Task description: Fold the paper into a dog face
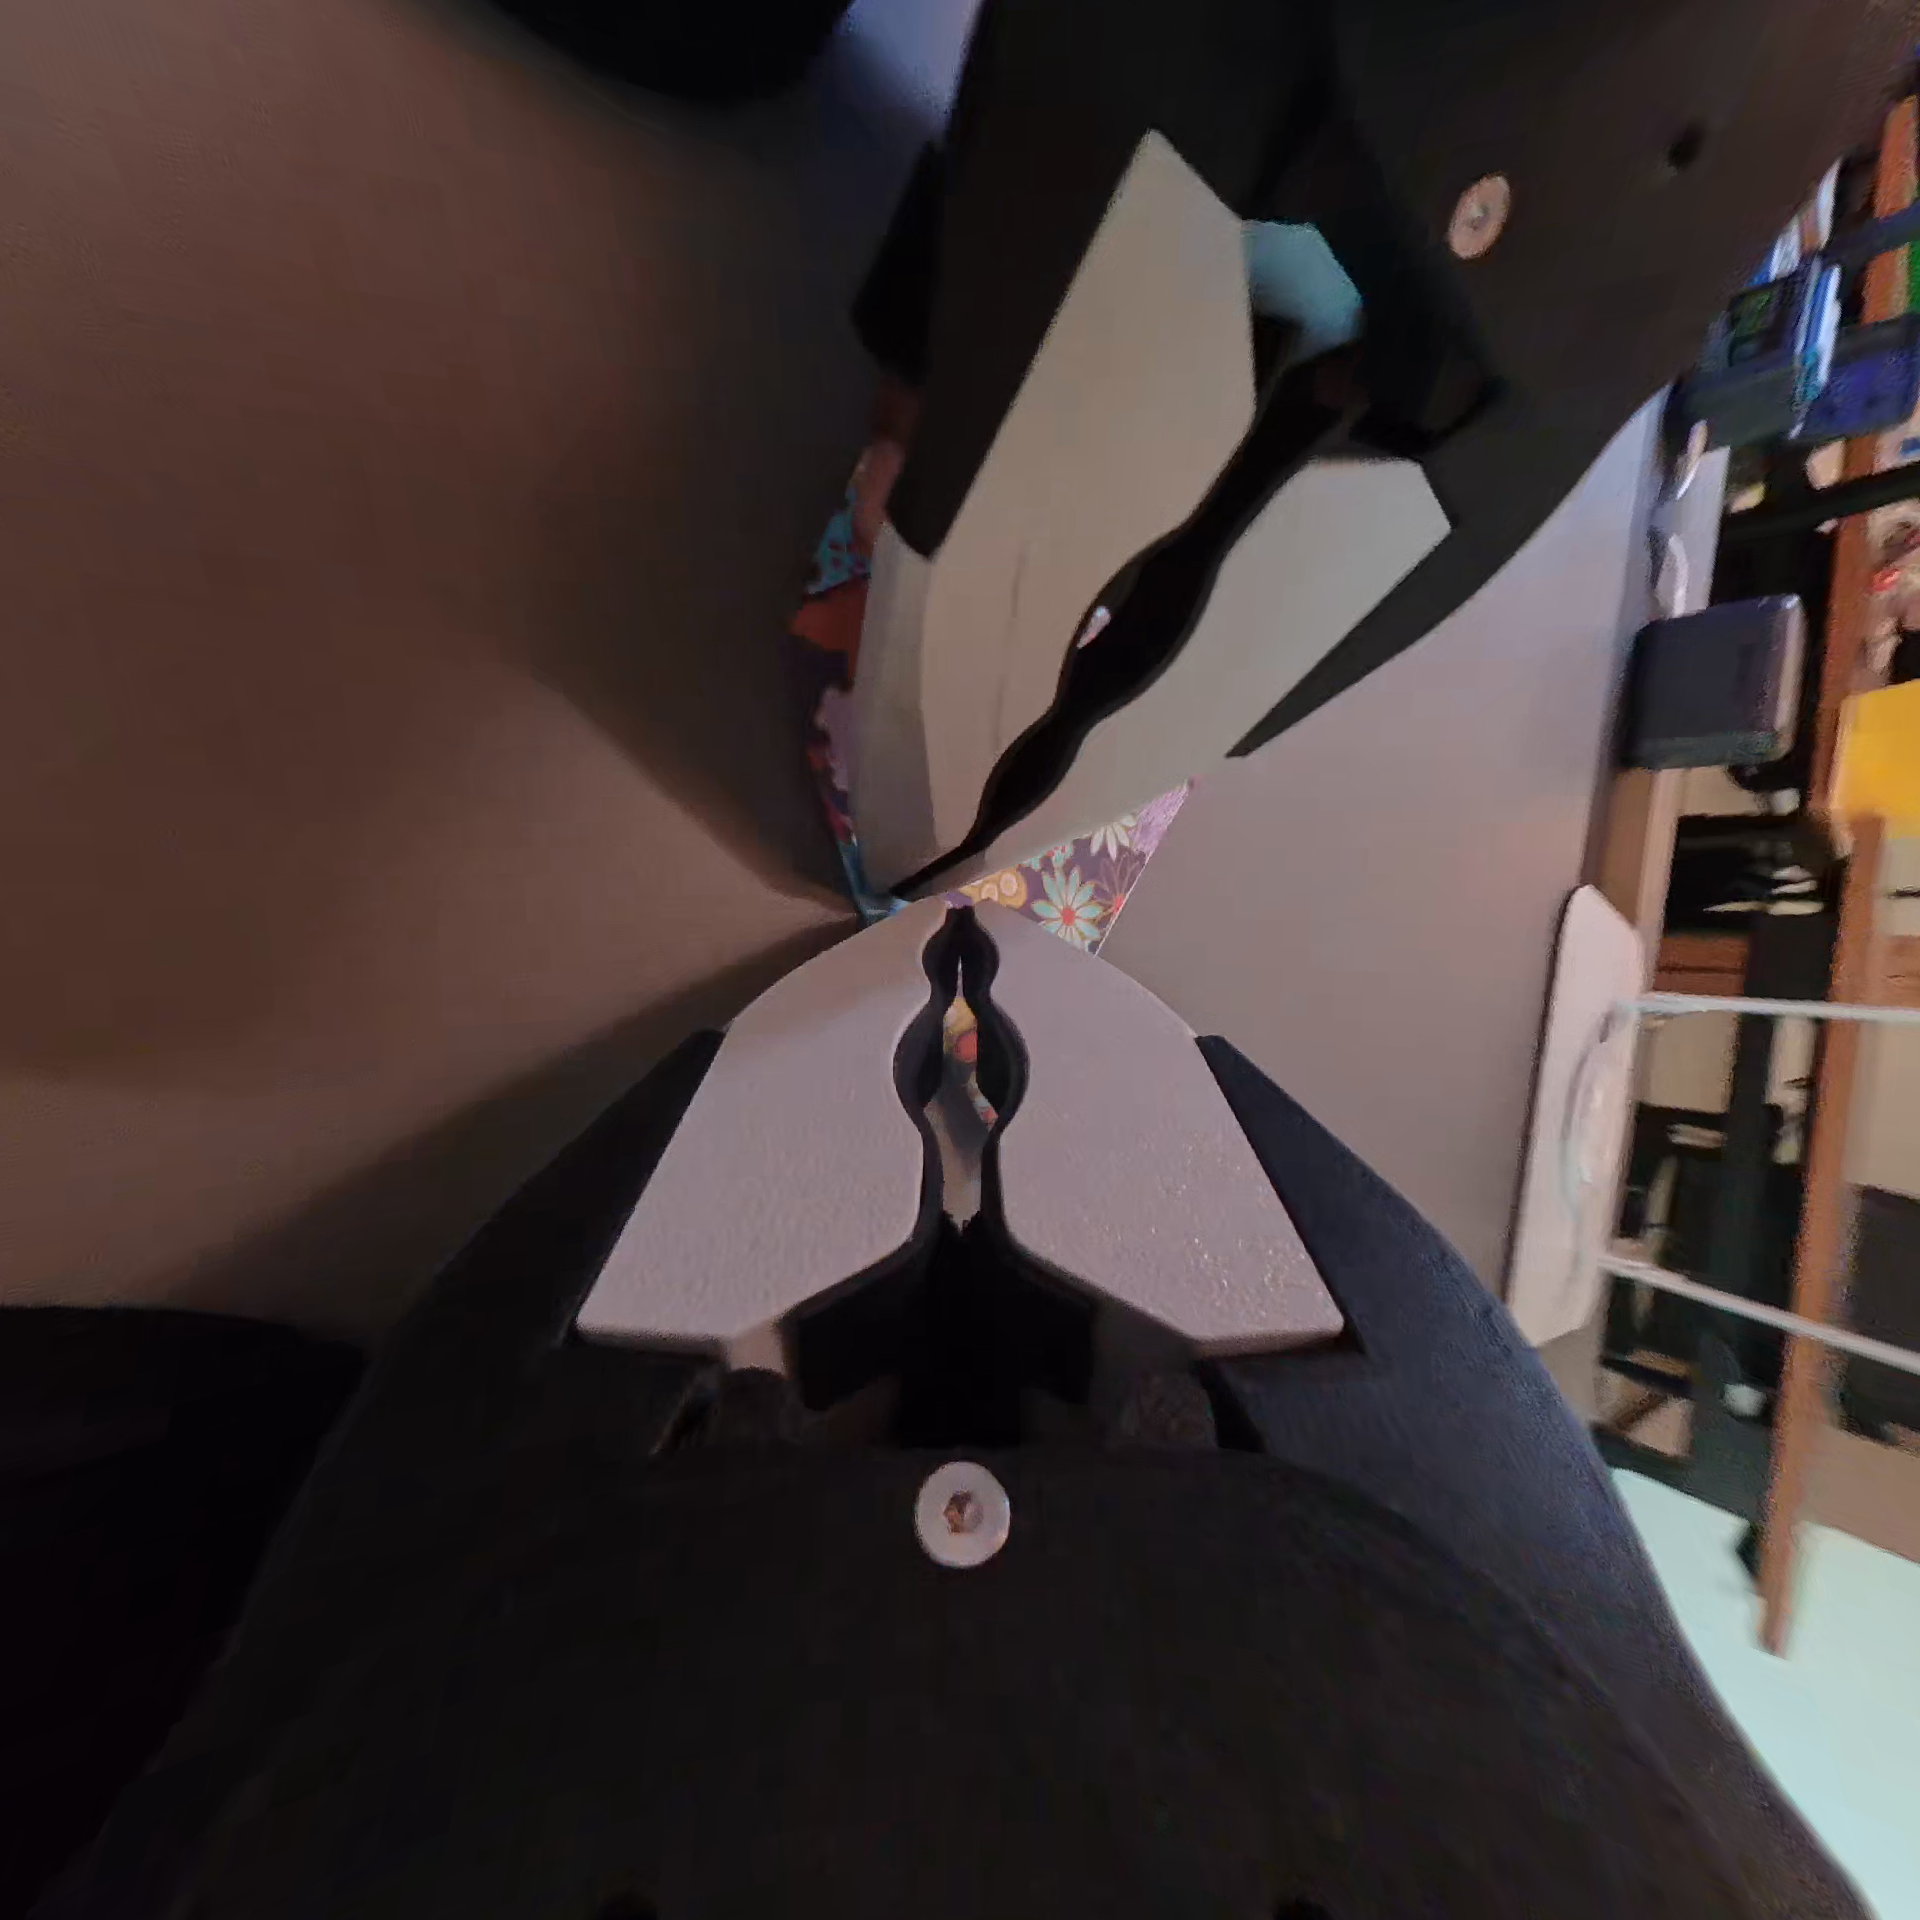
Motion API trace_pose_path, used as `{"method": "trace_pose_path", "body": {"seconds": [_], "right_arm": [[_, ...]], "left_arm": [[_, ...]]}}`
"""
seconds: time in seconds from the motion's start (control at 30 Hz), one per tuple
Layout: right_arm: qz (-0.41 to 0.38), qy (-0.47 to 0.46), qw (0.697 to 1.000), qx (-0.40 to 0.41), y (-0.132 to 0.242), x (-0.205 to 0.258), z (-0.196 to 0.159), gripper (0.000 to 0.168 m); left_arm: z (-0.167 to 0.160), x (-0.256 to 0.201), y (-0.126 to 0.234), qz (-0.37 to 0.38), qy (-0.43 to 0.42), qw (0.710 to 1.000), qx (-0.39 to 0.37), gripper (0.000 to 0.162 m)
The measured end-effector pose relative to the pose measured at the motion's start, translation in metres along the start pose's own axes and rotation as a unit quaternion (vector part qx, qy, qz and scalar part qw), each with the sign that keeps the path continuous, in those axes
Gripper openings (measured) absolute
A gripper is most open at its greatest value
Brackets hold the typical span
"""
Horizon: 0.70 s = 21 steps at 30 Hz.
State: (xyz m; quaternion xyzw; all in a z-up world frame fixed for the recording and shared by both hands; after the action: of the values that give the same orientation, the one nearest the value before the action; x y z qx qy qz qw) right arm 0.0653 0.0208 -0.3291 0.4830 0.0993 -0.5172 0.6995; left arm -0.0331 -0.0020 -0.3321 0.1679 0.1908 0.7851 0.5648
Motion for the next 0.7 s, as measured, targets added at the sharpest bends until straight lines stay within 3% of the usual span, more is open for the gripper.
{"method": "trace_pose_path", "body": {"seconds": [0.17,0.3,0.43,0.57,0.7], "right_arm": [[-0.016,0.174,0.985,0.003,0.002,0.01,0.0,0.0],[-0.039,0.25,0.967,0.016,0.009,0.013,-0.012,0.0],[-0.068,0.221,0.967,0.108,0.022,-0.001,-0.043,0.0],[-0.08,0.196,0.977,0.004,0.017,0.003,-0.007,0.0],[-0.041,0.254,0.966,0.026,0.001,0.016,0.002,0.0]], "left_arm": [[0.0,-0.001,0.0,0.003,-0.008,1.0,0.0,0.0],[0.0,-0.001,0.0,0.004,-0.01,1.0,0.0,0.0],[0.0,-0.001,0.0,0.001,-0.006,1.0,0.0,0.001],[0.0,0.0,0.0,-0.002,0.0,1.0,0.0,0.001],[0.0,-0.001,0.0,0.001,-0.005,1.0,0.0,0.001]]}}
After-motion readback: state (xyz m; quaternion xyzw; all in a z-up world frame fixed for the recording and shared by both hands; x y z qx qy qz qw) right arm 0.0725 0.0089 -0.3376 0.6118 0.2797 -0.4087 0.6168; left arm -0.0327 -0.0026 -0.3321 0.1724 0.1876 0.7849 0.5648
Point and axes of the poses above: each gripper's, where its closed fingertips meet, y back along the fingers, z out of its top, x = y × z across the jaws, the point moved 8 cm from there along y, back along the fingers, and after that the axes turned 13 degrees about -x, right-handed, at the moved point
